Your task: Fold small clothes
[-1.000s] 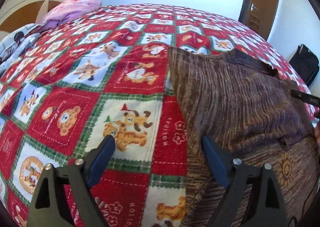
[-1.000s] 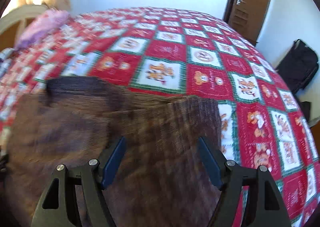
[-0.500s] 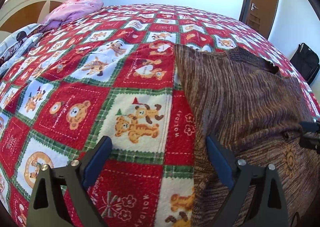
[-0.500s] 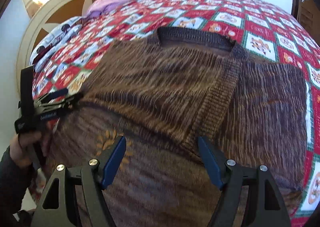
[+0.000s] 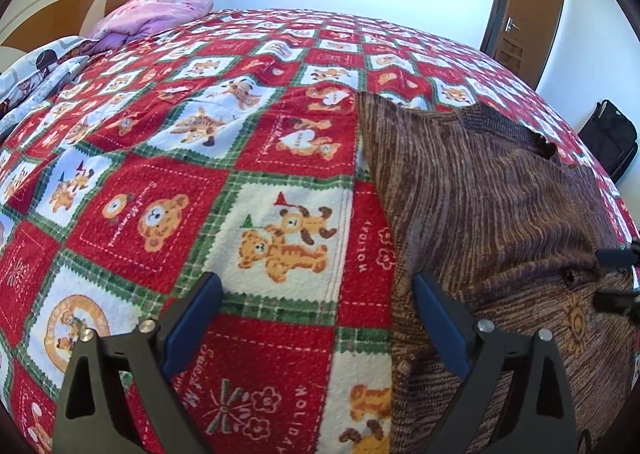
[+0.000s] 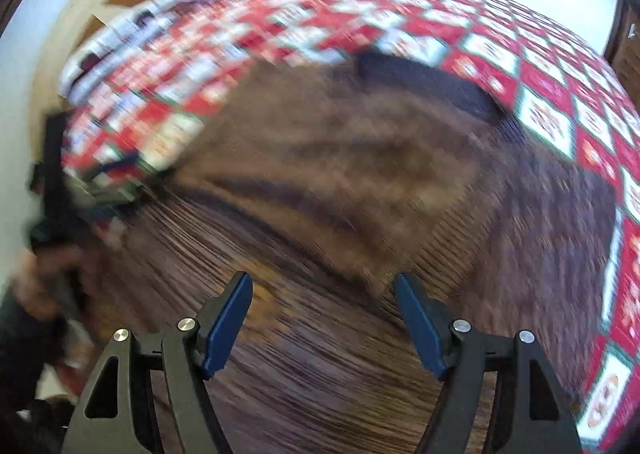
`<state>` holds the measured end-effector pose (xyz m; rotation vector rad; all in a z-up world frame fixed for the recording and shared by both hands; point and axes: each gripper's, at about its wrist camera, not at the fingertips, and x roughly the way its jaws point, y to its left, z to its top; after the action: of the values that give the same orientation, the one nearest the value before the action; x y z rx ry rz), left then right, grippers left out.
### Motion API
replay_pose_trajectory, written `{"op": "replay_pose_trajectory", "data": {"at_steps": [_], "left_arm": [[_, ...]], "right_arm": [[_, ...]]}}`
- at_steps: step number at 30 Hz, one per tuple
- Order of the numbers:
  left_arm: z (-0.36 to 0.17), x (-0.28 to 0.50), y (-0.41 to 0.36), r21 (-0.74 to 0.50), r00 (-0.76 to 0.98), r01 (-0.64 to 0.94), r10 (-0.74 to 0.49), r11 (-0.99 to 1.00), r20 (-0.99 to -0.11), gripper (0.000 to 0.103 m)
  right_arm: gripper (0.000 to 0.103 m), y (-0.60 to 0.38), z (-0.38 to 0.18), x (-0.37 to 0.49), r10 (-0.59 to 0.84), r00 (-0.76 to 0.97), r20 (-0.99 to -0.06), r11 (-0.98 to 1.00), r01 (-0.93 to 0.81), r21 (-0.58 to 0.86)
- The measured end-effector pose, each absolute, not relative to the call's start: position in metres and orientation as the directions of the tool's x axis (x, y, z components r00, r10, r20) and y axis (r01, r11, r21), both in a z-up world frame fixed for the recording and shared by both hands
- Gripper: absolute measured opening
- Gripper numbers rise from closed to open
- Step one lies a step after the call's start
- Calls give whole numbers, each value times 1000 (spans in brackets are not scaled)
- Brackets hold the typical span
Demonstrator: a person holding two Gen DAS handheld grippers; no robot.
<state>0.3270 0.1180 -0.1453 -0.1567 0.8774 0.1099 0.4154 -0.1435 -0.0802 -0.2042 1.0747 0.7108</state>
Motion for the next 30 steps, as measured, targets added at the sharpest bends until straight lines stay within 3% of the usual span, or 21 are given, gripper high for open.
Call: {"op": "replay_pose_trajectory", "data": {"at_steps": [6, 11, 15, 20, 25, 30], "left_arm": [[-145, 324, 118, -91, 647, -168, 40, 982, -762, 99], [-145, 320, 117, -93, 654, -170, 42, 981, -755, 99], [-145, 319, 120, -102, 657, -177, 40, 979, -753, 99], [-144, 317, 120, -110, 667, -189, 46, 976, -744, 99], [-145, 317, 118, -94, 661, -194, 59, 976, -748, 100], [-145, 317, 117, -85, 661, -193, 66, 978, -747, 100]], "right_arm": [[75, -59, -69, 468, 593, 184, -784, 668, -655, 352], [74, 6, -108, 497, 599, 90, -796, 659, -620, 425], [76, 30, -116, 495, 584, 99, -806, 650, -651, 392], [76, 5, -103, 493, 653, 109, -749, 622, -643, 448], [76, -34, -104, 471, 613, 156, -774, 675, -612, 411], [76, -102, -91, 433, 530, 308, -790, 754, -596, 274]]}}
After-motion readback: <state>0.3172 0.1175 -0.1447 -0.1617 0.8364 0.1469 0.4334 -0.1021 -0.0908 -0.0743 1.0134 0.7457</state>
